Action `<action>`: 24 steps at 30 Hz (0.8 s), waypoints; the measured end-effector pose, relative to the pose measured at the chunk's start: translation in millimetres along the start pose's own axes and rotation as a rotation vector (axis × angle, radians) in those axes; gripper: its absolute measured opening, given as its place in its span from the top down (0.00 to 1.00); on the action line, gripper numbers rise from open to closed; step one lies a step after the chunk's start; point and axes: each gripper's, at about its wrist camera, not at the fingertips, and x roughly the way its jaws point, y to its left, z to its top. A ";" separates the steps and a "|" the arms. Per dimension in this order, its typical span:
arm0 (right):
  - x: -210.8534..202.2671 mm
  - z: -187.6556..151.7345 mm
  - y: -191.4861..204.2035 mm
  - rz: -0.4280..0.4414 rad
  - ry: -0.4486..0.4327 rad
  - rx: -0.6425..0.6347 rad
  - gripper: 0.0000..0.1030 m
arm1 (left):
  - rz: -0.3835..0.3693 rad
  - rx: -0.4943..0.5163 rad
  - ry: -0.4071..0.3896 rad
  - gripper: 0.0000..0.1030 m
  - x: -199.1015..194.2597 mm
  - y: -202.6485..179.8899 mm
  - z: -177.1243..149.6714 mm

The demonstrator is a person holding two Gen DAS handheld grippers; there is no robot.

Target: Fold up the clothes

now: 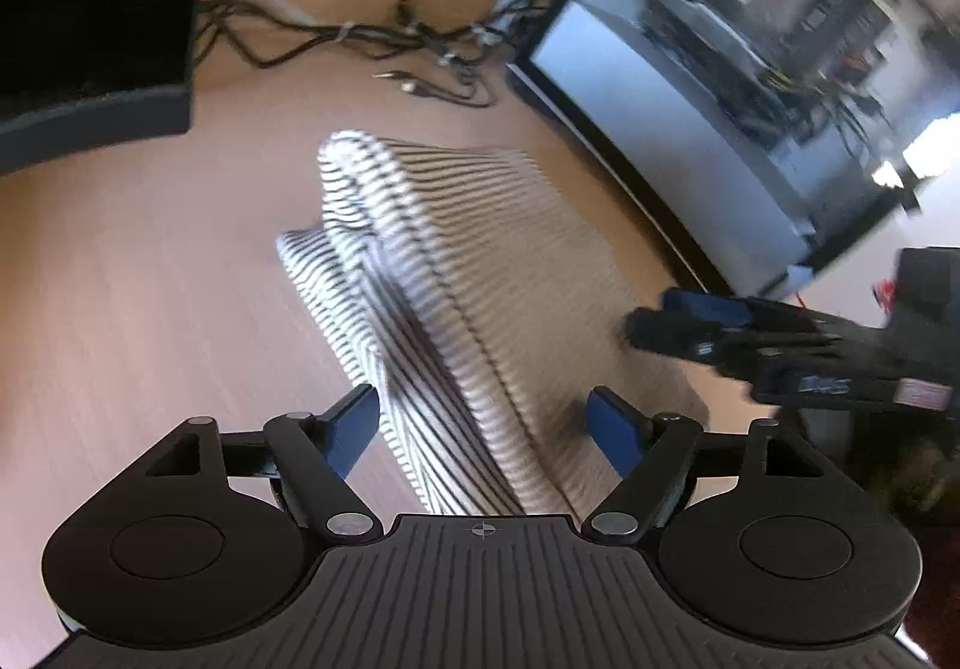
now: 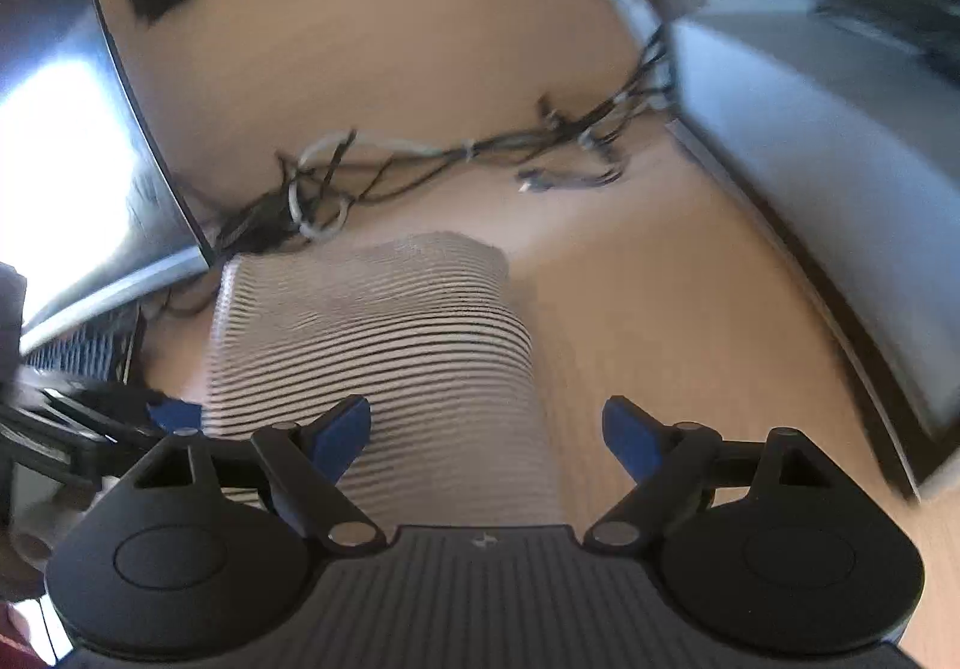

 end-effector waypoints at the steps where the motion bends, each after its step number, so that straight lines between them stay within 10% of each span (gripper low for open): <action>1: 9.7 2.7 -5.6 0.028 0.021 0.004 0.15 | -0.007 -0.013 0.009 0.25 2.8 2.6 0.4; 6: 33.6 -3.3 -29.7 0.183 0.082 0.139 0.04 | -0.061 -0.074 0.044 0.31 19.2 16.0 2.0; 9: 27.8 -19.5 -22.2 0.214 0.062 0.156 0.15 | -0.086 -0.080 0.046 0.31 26.7 18.0 9.7; 14: 1.0 -23.7 -20.2 0.135 -0.047 0.238 0.40 | -0.113 -0.018 0.043 0.33 48.4 3.5 43.0; 24: -14.1 -17.6 -38.4 -0.169 -0.125 0.242 0.31 | -0.026 0.240 -0.003 0.35 93.4 -51.0 81.5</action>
